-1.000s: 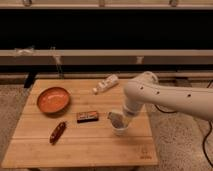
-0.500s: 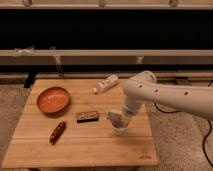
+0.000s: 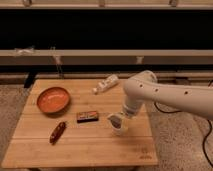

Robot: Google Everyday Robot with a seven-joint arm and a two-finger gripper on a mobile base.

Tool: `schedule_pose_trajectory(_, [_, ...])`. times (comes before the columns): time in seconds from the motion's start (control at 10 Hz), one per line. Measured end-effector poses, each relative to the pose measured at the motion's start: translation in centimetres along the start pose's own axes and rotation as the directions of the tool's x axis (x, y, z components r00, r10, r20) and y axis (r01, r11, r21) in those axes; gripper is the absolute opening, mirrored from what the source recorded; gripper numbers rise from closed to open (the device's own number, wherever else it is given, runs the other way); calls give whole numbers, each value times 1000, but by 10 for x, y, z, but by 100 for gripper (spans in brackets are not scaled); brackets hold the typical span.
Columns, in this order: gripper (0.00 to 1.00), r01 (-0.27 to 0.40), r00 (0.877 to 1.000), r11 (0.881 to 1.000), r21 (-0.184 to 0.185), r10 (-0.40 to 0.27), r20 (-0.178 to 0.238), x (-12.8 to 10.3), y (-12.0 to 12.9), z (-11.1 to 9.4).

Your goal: Place the white sponge in the ceramic cup

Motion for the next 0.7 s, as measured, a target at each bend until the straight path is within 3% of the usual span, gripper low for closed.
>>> schedule_pose_trajectory(0.3, [80, -12, 1000, 1000, 19, 11, 27, -1, -2, -7])
schedule_pose_trajectory(0.7, [80, -12, 1000, 1000, 19, 11, 28, -1, -2, -7])
